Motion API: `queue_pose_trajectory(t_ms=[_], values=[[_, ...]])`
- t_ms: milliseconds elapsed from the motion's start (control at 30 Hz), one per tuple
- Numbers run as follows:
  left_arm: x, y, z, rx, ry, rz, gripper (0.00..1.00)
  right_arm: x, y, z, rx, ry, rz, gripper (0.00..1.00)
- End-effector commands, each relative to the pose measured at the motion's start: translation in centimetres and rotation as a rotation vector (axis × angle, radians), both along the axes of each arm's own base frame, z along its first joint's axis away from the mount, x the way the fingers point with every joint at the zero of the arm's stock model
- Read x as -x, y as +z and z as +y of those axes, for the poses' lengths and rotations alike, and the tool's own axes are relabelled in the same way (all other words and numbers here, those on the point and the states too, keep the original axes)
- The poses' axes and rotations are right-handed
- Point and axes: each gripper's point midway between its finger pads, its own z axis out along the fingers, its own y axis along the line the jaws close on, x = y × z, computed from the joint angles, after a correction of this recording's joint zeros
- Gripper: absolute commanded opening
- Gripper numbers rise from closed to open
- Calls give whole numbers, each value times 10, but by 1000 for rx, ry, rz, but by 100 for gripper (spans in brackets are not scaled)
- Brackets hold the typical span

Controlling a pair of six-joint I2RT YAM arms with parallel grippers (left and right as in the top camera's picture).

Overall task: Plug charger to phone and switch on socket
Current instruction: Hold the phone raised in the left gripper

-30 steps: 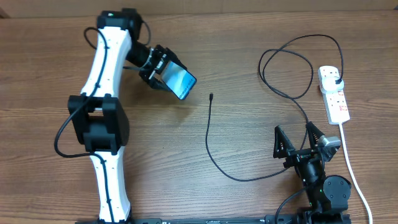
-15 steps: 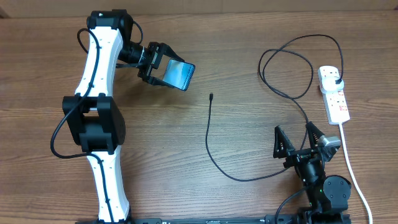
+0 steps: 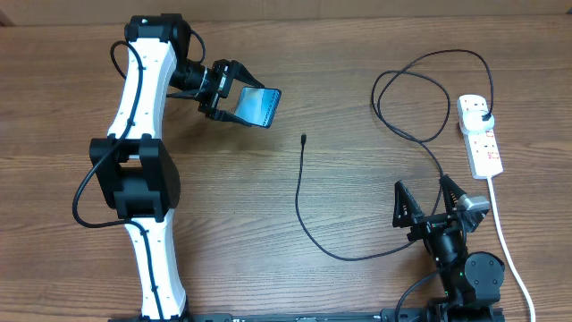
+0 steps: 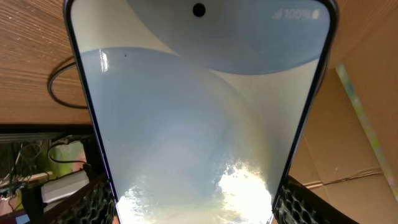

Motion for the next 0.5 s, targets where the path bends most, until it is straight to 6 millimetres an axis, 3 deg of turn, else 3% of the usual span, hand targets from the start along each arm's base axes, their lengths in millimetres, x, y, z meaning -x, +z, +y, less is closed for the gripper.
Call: queue_pose_trajectory(t_ms=[0, 467], values=[[-4, 17, -4, 50, 18, -20, 63, 0, -2, 1, 1, 6, -2, 100], [-4, 17, -4, 50, 17, -21, 63, 0, -2, 1, 1, 6, -2, 100]])
